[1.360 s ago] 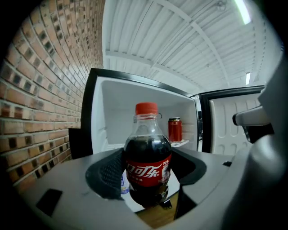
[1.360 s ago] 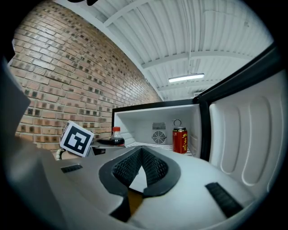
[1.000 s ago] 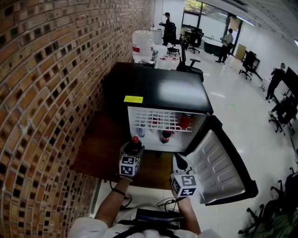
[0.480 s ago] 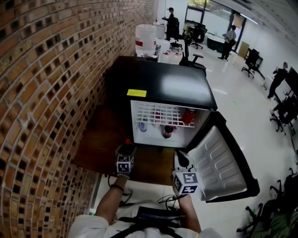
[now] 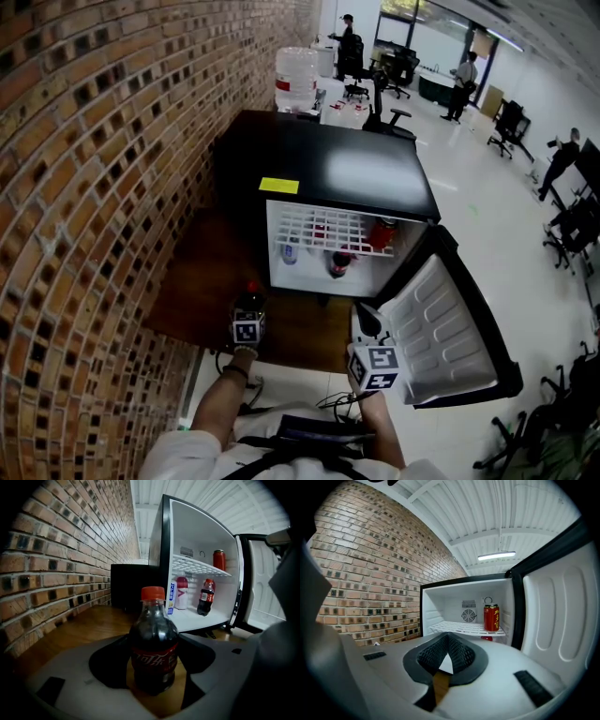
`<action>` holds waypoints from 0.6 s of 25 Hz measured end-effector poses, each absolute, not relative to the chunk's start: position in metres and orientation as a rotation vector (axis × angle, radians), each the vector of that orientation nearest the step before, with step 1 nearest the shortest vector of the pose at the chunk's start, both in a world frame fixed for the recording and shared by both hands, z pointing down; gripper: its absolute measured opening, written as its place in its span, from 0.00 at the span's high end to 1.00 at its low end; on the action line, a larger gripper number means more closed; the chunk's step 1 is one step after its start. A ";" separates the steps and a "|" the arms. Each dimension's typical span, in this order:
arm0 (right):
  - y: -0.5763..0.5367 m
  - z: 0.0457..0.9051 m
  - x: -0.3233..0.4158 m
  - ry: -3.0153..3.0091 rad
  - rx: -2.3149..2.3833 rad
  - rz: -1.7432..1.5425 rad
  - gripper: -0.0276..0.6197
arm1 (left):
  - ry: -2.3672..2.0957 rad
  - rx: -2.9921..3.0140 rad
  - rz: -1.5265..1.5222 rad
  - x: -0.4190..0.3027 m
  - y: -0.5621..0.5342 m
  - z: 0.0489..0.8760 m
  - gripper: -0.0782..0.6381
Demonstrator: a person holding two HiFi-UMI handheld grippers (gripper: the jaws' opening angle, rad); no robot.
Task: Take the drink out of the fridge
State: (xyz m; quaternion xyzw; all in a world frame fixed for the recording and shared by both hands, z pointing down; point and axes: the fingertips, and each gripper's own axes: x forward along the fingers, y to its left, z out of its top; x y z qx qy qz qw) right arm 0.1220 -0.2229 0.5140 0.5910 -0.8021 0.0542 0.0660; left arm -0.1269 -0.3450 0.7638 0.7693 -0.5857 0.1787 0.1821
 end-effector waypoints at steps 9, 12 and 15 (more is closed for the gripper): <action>-0.223 0.515 0.123 -2.412 1.782 0.167 0.94 | -1.645 2.187 0.497 -0.121 -0.354 0.767 0.46; -0.224 0.515 0.124 -2.410 1.785 0.168 0.94 | -1.645 2.175 0.514 -0.123 -0.352 0.768 0.46; -0.224 0.516 0.124 -2.409 1.786 0.172 0.94 | -1.647 2.178 0.513 -0.124 -0.353 0.771 0.46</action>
